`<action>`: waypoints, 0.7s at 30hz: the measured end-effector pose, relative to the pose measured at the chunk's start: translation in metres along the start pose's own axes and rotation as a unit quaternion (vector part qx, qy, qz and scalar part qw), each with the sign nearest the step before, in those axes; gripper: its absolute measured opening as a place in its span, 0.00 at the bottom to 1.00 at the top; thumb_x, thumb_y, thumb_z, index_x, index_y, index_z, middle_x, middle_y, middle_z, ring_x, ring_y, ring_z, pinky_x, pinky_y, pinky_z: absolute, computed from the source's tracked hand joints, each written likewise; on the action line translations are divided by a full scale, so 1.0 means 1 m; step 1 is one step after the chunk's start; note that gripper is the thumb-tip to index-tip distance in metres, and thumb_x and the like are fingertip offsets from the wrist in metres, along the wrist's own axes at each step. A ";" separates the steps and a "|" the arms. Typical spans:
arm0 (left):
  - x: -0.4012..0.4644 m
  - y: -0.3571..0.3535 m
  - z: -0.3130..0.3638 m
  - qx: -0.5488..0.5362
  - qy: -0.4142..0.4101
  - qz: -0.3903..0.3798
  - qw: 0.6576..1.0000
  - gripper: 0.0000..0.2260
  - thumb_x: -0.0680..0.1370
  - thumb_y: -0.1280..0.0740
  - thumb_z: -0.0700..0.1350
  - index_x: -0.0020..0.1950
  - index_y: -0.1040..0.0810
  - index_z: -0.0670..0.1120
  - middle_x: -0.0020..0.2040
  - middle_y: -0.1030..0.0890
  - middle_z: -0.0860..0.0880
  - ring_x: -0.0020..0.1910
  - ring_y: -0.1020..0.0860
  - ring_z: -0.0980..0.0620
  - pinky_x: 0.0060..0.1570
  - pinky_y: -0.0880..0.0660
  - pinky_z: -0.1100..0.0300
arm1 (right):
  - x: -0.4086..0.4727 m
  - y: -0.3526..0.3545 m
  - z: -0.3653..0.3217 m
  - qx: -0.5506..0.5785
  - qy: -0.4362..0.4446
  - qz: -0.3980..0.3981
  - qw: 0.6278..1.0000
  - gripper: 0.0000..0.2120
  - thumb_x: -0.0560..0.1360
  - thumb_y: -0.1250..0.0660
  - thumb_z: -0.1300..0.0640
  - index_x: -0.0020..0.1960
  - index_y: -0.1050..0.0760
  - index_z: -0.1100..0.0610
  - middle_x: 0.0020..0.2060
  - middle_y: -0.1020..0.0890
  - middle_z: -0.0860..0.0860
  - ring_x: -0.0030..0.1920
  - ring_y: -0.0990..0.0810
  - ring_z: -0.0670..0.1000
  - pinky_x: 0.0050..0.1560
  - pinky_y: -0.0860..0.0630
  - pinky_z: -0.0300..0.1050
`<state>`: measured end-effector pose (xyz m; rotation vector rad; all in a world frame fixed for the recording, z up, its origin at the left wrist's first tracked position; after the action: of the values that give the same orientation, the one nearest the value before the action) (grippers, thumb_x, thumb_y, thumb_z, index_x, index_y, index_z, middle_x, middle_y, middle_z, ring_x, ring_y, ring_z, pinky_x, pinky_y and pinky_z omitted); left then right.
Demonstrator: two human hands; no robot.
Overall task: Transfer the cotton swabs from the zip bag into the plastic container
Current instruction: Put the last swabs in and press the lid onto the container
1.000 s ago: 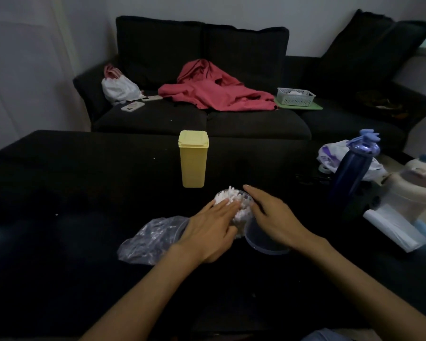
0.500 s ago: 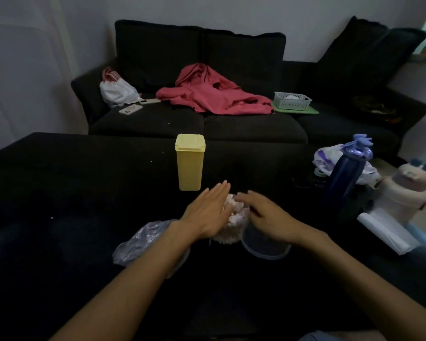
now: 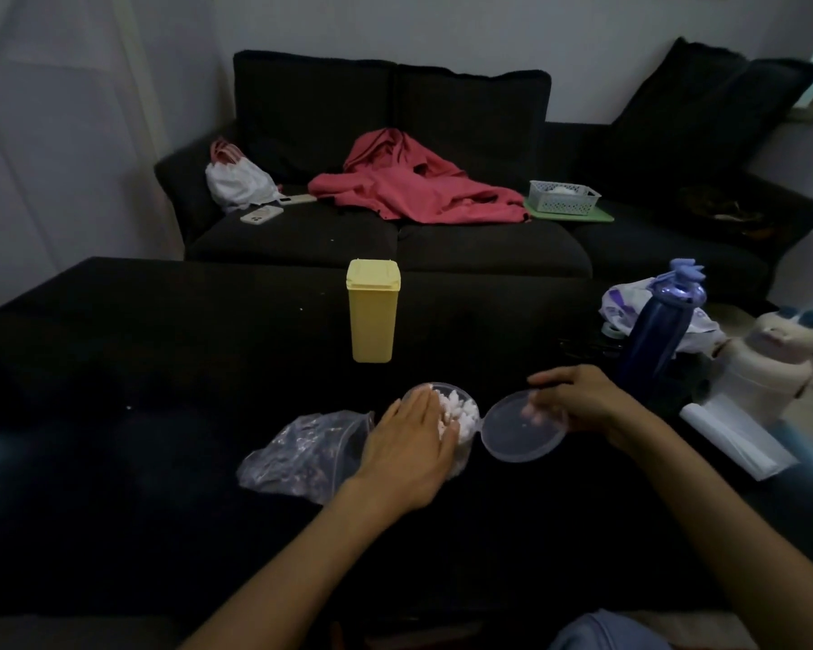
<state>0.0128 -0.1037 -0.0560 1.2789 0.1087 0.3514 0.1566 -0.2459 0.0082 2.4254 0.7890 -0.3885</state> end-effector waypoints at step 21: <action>0.005 0.012 -0.033 -0.507 0.164 0.080 0.842 0.22 0.83 0.51 0.55 0.76 0.41 0.51 0.76 0.40 0.54 0.75 0.43 0.55 0.75 0.47 0.52 | 0.008 -0.059 -0.023 0.007 0.132 -0.016 0.991 0.28 0.81 0.60 0.41 0.72 0.35 0.53 0.72 0.33 0.51 0.73 0.37 0.52 0.72 0.45 0.49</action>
<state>0.0066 -0.0689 -0.0540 0.1596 0.0835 0.6591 0.1291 -0.1888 -0.0010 2.5121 0.9408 -0.0849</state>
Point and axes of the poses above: each hand's wrist, its own x-axis towards the middle knuckle, its own y-axis out of the back of the hand, z = x × y, the point moved 2 cm from there along x, towards the middle knuckle
